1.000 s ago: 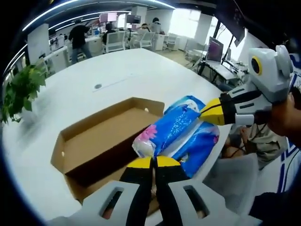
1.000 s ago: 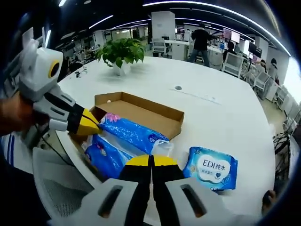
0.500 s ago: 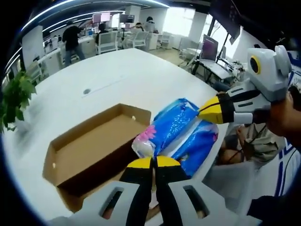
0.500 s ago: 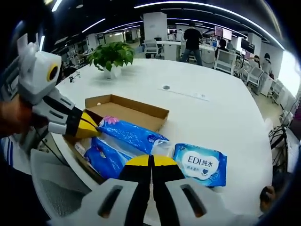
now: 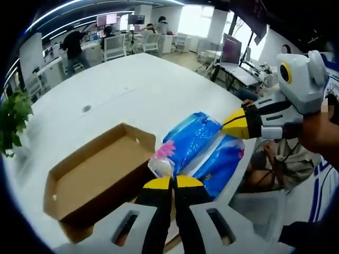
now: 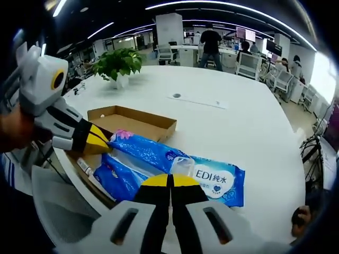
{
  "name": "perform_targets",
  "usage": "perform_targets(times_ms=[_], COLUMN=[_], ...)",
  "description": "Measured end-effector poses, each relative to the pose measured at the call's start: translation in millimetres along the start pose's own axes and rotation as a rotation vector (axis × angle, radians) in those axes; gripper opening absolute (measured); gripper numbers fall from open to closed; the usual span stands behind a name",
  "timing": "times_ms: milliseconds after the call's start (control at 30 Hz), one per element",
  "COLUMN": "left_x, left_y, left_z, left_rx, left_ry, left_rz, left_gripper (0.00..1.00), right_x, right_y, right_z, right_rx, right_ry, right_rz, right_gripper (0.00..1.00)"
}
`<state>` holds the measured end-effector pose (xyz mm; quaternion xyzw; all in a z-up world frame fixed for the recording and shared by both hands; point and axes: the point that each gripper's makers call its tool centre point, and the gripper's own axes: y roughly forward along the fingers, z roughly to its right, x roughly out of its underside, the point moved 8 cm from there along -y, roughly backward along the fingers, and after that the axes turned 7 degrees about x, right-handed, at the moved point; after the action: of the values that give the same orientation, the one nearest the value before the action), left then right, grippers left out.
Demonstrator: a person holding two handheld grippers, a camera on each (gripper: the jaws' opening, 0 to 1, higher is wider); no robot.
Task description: Operate the shoe box by opening the lid, removing the specified soft item, and placing it in the target area until the item is outside and the box remains undamaged.
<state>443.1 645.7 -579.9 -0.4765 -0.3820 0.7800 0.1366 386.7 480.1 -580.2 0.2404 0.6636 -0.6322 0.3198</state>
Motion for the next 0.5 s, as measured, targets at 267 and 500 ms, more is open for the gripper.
perform_targets(times_ms=[267, 500], left_x=[-12.9, -22.5], left_y=[18, 35], left_z=[10.0, 21.0], left_rx=[-0.005, -0.015], left_ry=[-0.007, -0.022], left_rz=[-0.006, -0.015], left_gripper=[0.0, 0.0], right_x=[1.8, 6.9], right_y=[3, 5], right_z=[25, 48], right_rx=[-0.01, -0.029], right_ry=[-0.005, -0.005], right_rz=[-0.004, -0.016], right_gripper=[0.0, 0.0])
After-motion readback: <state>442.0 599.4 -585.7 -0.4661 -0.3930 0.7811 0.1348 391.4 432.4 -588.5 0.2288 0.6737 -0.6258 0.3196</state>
